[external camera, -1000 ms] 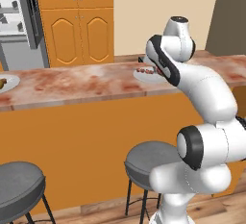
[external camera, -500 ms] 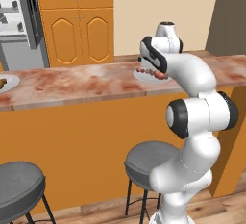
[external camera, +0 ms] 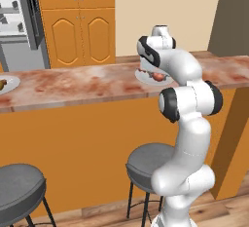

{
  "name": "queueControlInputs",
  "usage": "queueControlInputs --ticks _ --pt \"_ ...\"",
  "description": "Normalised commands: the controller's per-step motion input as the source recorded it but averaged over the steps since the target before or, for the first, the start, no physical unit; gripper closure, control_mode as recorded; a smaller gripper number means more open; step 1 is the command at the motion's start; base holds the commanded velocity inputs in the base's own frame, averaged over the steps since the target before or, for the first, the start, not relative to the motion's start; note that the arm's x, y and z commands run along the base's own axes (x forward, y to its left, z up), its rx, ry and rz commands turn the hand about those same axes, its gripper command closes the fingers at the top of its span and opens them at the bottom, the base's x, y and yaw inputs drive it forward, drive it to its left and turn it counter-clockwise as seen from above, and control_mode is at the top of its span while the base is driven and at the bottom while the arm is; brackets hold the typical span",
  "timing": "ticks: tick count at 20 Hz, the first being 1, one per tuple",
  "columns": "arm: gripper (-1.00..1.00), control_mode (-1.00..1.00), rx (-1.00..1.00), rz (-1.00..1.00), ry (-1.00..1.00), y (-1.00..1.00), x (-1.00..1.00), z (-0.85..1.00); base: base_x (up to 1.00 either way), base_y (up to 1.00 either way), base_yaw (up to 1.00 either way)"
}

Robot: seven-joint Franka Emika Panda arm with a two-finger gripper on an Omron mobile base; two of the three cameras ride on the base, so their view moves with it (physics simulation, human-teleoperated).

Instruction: Pick up the apple and peach from the fridge and place one fruit on each plate on the dining counter.

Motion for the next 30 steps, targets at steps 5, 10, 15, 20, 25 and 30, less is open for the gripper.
queueControlInputs --ticks 5,10,15,20,25,30 --pt "-1.0 -1.0 0.0 0.0 0.05 0.0 0.06 -0.37 0.0 0.0 0.0" --pt "-1.0 -1.0 0.0 0.0 -0.02 0.0 -0.02 -0.23 0.0 0.0 0.0" --pt "-1.0 -1.0 0.0 0.0 -0.11 0.0 -0.26 -0.09 0.0 0.0 0.0" --pt "-1.0 -1.0 0.0 0.0 -0.22 0.0 -0.45 0.04 0.0 0.0 0.0" --pt "-1.0 -1.0 0.0 0.0 -0.33 0.0 -0.68 0.36 0.0 0.0 0.0" --pt "-1.0 -1.0 0.0 0.0 -0.42 0.0 -0.89 0.47 0.0 0.0 0.0"
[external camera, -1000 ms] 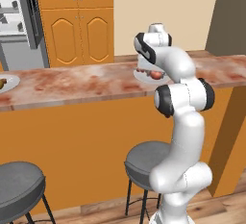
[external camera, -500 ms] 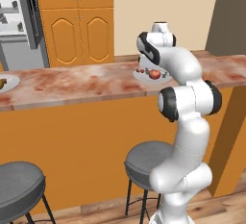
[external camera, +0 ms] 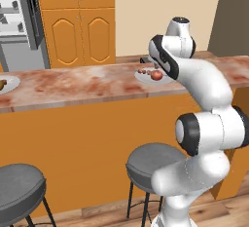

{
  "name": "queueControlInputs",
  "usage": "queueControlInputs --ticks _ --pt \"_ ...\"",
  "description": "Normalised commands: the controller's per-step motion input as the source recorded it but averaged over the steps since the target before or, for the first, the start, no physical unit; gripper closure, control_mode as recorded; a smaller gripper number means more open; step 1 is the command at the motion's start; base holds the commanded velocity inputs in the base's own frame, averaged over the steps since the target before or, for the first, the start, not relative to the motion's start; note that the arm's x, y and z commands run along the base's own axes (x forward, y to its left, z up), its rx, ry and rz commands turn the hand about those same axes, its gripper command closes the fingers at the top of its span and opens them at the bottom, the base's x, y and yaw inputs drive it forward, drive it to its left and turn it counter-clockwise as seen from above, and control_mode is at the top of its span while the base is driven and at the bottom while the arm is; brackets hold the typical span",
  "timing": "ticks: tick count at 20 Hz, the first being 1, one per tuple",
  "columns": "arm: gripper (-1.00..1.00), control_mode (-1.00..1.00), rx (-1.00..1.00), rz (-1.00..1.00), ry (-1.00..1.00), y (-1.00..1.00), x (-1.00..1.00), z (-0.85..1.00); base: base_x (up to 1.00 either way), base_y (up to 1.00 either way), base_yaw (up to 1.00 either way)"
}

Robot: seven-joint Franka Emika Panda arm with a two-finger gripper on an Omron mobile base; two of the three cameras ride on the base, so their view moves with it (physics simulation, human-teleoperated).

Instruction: Pick up the apple and peach from the fridge and place one fruit on each plate on the dining counter.

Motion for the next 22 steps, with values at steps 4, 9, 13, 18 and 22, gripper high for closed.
queueControlInputs --ticks 4,9,13,18,22 --pt "-1.0 -1.0 0.0 0.0 -0.34 0.0 -0.98 0.47 0.0 0.0 0.0" --pt "-1.0 -1.0 0.0 0.0 -0.31 0.0 -0.99 0.48 0.0 0.0 0.0" --pt "-1.0 -1.0 0.0 0.0 -0.26 0.0 -0.91 0.56 0.0 0.0 0.0" --pt "-1.0 -1.0 0.0 0.0 -0.22 0.0 -0.7 0.72 0.0 0.0 0.0" --pt "-1.0 -1.0 -0.01 0.0 -0.22 0.0 -0.61 0.78 0.0 0.0 0.0"
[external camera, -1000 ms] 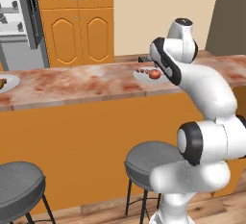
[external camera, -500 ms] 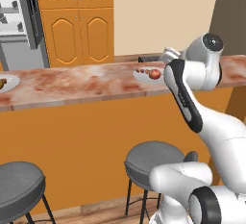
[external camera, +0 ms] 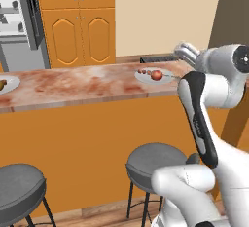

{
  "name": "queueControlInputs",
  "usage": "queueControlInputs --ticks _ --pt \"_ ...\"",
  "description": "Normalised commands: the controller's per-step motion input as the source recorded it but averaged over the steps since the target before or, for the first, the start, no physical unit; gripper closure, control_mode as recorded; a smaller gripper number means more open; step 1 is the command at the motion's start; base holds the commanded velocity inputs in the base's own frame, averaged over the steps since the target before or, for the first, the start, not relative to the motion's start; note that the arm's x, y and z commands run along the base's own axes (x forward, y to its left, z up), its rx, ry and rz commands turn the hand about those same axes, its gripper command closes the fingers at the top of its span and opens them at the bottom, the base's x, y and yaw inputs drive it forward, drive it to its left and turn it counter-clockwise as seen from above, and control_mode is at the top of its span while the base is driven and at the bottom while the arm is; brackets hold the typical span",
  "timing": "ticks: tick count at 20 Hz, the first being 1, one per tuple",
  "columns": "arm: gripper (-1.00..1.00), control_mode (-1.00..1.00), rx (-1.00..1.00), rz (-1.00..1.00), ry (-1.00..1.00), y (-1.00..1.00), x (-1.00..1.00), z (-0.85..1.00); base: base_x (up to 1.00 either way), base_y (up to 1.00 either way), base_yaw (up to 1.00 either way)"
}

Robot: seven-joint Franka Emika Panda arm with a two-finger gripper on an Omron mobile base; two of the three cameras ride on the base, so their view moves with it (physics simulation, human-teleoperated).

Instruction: Pick up the apple and peach from the fridge and place one fruit on each plate on the dining counter.

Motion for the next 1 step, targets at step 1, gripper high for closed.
queueControlInputs --ticks 1 --pt "-1.0 -1.0 -0.02 0.0 -0.21 0.0 -0.63 0.66 0.0 0.0 0.0"
